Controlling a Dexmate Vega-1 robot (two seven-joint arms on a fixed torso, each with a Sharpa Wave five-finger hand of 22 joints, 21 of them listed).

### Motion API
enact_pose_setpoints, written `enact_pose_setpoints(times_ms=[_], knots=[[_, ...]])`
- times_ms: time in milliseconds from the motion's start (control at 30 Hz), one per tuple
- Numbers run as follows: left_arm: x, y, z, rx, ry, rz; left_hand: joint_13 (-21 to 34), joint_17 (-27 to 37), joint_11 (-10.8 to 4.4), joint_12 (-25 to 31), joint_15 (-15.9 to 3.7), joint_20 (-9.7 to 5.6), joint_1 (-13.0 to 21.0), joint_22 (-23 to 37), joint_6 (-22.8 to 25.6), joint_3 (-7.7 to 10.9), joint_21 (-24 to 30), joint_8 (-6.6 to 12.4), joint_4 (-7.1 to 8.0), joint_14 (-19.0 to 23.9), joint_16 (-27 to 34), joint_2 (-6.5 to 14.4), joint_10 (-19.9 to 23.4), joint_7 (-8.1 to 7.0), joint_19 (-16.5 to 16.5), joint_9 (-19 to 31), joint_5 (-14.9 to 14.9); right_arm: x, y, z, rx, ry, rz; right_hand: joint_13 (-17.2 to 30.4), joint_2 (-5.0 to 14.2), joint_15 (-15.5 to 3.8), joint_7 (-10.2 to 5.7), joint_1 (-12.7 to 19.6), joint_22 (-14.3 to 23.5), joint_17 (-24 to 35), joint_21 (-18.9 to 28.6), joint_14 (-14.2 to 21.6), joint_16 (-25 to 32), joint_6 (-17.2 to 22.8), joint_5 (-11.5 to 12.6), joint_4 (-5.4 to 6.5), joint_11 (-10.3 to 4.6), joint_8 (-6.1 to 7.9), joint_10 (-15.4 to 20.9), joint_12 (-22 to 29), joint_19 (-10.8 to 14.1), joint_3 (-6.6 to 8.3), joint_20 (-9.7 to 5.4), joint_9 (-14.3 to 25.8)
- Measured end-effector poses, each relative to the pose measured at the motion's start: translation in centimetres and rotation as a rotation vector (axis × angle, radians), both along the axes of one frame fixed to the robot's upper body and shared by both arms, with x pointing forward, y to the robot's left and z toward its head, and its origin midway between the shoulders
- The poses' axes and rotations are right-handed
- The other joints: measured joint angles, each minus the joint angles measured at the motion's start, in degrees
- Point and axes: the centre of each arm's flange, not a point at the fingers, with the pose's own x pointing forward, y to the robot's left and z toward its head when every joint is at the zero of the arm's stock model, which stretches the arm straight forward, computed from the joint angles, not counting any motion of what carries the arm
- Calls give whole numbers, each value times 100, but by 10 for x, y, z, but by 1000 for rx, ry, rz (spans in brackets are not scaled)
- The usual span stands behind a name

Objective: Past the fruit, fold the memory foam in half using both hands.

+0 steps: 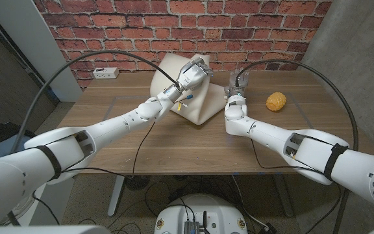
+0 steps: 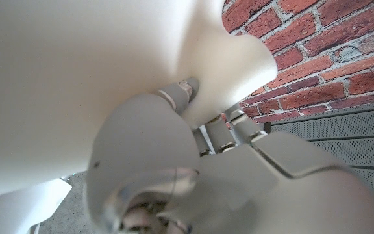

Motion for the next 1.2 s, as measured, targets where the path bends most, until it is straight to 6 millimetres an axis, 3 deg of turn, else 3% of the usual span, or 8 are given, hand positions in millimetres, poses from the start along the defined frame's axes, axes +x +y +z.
enact_pose_setpoints(times_ms=[333,600,733,900,1000,1100,1200], knots=[[6,0,-1,-23,47,-19,-7,-1,34,-45,0,7,0,-3,2,0,44,-23,0,-1,-4,0,7,41,-34,0,0,-3,-23,13,43,-49,-48,0,0,-13,0,0,0,0,0,54,0,0,0,42,-9,0,9,0,19,5,-19,14],[21,0,-3,-47,66,-61,7,1,52,-235,72,22,-104,-28,-474,-18,45,-194,19,-270,-117,-46,-345,37,-229,16,-23,-18,-35,24,93,-128,-44,0,0,-8,-31,0,1,1,-24,90,0,31,0,72,-30,0,30,0,19,-25,-19,14],[29,0,-6,-47,76,-52,9,3,99,-422,172,13,-313,-46,-1150,-6,45,-257,76,-792,-205,-32,-875,-34,-427,16,-23,-23,-38,27,99,-158,-50,1,0,-8,-31,0,1,15,-46,90,22,31,0,89,-30,0,31,0,19,-43,-19,14],[38,0,-9,-74,90,-45,-69,4,142,-511,304,32,-626,-70,-2446,-63,45,-300,121,-1891,-249,-87,-2034,-171,-713,-24,-23,-32,-41,33,109,-201,-55,1,0,-8,-31,0,1,17,-57,90,22,30,0,96,-20,0,82,0,19,-49,-19,14],[38,-1,-8,-102,76,-70,-142,4,205,-550,342,29,-999,-73,-3340,-372,-40,-301,180,-2565,-249,-191,-2852,-298,-905,-59,-22,-45,-43,40,136,-241,-31,1,0,-39,-31,0,1,17,-68,121,22,30,0,112,-19,0,82,0,19,-65,-19,14],[42,-1,-12,-141,76,-56,-215,-29,203,-550,367,46,-1683,-74,-4171,-1030,-298,-301,356,-3343,-249,-403,-3762,-377,-1315,-81,36,-49,-44,42,138,-255,-36,1,-15,-39,-31,-15,1,17,-68,121,22,30,0,114,-19,0,82,0,19,-67,-19,14],[43,-4,-15,-157,46,-26,-268,-69,246,-550,380,345,-2283,-71,-4723,-1586,-622,-300,512,-3886,-249,-623,-4415,-382,-1738,-107,140,-55,-45,45,147,-275,-30,1,-30,-38,-31,-31,1,16,-68,121,22,30,0,135,-19,0,81,0,19,-89,-19,14]])
